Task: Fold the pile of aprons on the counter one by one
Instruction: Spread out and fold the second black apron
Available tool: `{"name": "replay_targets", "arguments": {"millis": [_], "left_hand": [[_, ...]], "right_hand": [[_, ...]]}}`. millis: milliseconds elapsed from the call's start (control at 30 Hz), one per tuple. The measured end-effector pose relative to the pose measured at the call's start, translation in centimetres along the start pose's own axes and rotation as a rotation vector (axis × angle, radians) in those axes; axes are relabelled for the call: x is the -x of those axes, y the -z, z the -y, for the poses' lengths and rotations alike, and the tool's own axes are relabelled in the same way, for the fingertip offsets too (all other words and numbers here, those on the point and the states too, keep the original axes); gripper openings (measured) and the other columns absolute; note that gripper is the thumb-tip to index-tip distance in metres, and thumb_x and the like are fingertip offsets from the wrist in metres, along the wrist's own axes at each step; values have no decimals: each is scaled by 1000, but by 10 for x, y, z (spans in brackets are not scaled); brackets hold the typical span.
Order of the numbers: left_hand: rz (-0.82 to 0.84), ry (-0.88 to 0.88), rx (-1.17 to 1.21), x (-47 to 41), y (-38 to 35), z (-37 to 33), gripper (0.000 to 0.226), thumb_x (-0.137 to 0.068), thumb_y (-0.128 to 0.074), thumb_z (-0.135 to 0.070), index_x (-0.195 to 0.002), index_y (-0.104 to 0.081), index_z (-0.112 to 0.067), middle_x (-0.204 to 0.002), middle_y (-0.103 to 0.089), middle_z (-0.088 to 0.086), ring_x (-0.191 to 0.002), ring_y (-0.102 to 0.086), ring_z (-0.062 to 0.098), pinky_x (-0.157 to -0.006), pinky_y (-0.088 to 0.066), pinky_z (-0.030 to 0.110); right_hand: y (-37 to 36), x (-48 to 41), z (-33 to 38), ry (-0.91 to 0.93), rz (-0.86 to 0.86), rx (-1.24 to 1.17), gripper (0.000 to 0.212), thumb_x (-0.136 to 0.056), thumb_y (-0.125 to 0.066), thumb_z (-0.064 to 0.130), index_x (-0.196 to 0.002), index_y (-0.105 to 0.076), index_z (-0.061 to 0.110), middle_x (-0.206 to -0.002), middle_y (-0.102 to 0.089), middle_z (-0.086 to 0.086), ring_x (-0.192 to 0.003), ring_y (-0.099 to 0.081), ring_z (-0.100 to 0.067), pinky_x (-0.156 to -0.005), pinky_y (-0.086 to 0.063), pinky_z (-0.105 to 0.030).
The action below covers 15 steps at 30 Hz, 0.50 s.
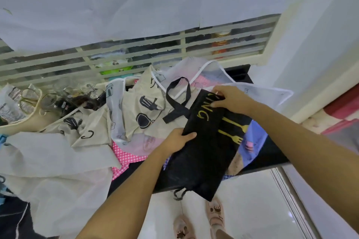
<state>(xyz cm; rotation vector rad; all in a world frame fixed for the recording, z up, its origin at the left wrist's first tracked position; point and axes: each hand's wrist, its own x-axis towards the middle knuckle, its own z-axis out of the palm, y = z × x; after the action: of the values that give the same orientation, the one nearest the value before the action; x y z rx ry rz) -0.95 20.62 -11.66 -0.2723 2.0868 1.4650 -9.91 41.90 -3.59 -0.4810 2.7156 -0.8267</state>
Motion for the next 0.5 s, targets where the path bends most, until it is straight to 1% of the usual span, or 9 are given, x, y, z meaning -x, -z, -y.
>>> {"name": "replay_targets", "arguments": {"millis": [67, 100, 167, 200, 233, 300, 333, 400, 500], "left_hand": [[-70, 28, 20, -11, -11, 2, 34, -97, -54, -31, -114, -65, -4, -110, -69, 9, -98, -65, 23, -88, -51, 30], [-118, 45, 42, -15, -14, 6, 35, -99, -51, -30, -115, -65, -2, -112, -68, 11, -101, -64, 25, -88, -50, 30], [-166, 82, 105, -23, -20, 13, 36, -100, -48, -29, -117, -63, -1, -115, -66, 14, -105, -63, 29, -93, -50, 35], [-167, 101, 145, -24, -21, 15, 35, -100, -49, -29, -117, -63, -1, -115, -66, 13, -105, -63, 30, -94, -50, 38], [-154, 122, 183, -25, -22, 18, 33, -99, -51, -28, -116, -63, -3, -113, -67, 12, -103, -64, 29, -94, -51, 39], [-88, 152, 260, -24, -20, 23, 26, -94, -60, -26, -110, -65, -6, -110, -69, 12, -98, -67, 26, -91, -53, 40], [-42, 169, 281, -23, -18, 25, 24, -91, -65, -24, -108, -66, -7, -108, -70, 13, -97, -68, 26, -89, -54, 39], [47, 219, 283, -18, -15, 28, 23, -88, -68, -19, -108, -65, -7, -106, -72, 12, -95, -70, 24, -87, -55, 37], [95, 276, 297, -15, -12, 33, 24, -94, -59, -16, -114, -63, -3, -106, -71, 11, -97, -68, 24, -89, -54, 37]], "right_hand": [[-11, 14, -10, -28, -250, 24, 45, -83, -70, 17, -125, -53, 17, -123, -56, -5, -116, -49, -23, -94, -36, -31], [-19, 25, -14, -12, -259, 52, 52, -83, -70, 15, -131, -49, 18, -132, -51, -6, -123, -45, -24, -100, -34, -34], [-40, 52, -27, 47, -55, 117, 66, -84, -67, 11, -142, -38, 23, -147, -37, -3, -134, -35, -22, -108, -31, -35], [-54, 67, -32, 87, 78, 163, 72, -86, -64, 8, -146, -30, 27, -154, -27, 0, -140, -26, -20, -112, -27, -33], [-69, 84, -39, 116, 194, 220, 78, -87, -61, 5, -149, -22, 31, -158, -14, 5, -145, -12, -17, -116, -17, -31], [-96, 112, -53, 151, 320, 317, 86, -89, -57, 5, -150, -7, 38, -156, 9, 15, -143, 17, -10, -112, 3, -30], [-109, 122, -59, 170, 328, 349, 88, -90, -57, 8, -150, -1, 40, -153, 16, 16, -140, 23, -10, -111, 7, -32], [-129, 136, -71, 213, 278, 399, 91, -90, -60, 13, -147, 5, 43, -153, 16, 13, -141, 24, -14, -113, 5, -37], [-145, 144, -81, 217, 184, 368, 96, -83, -71, 22, -149, -3, 39, -158, -4, 5, -145, 3, -20, -114, -13, -43]]}}
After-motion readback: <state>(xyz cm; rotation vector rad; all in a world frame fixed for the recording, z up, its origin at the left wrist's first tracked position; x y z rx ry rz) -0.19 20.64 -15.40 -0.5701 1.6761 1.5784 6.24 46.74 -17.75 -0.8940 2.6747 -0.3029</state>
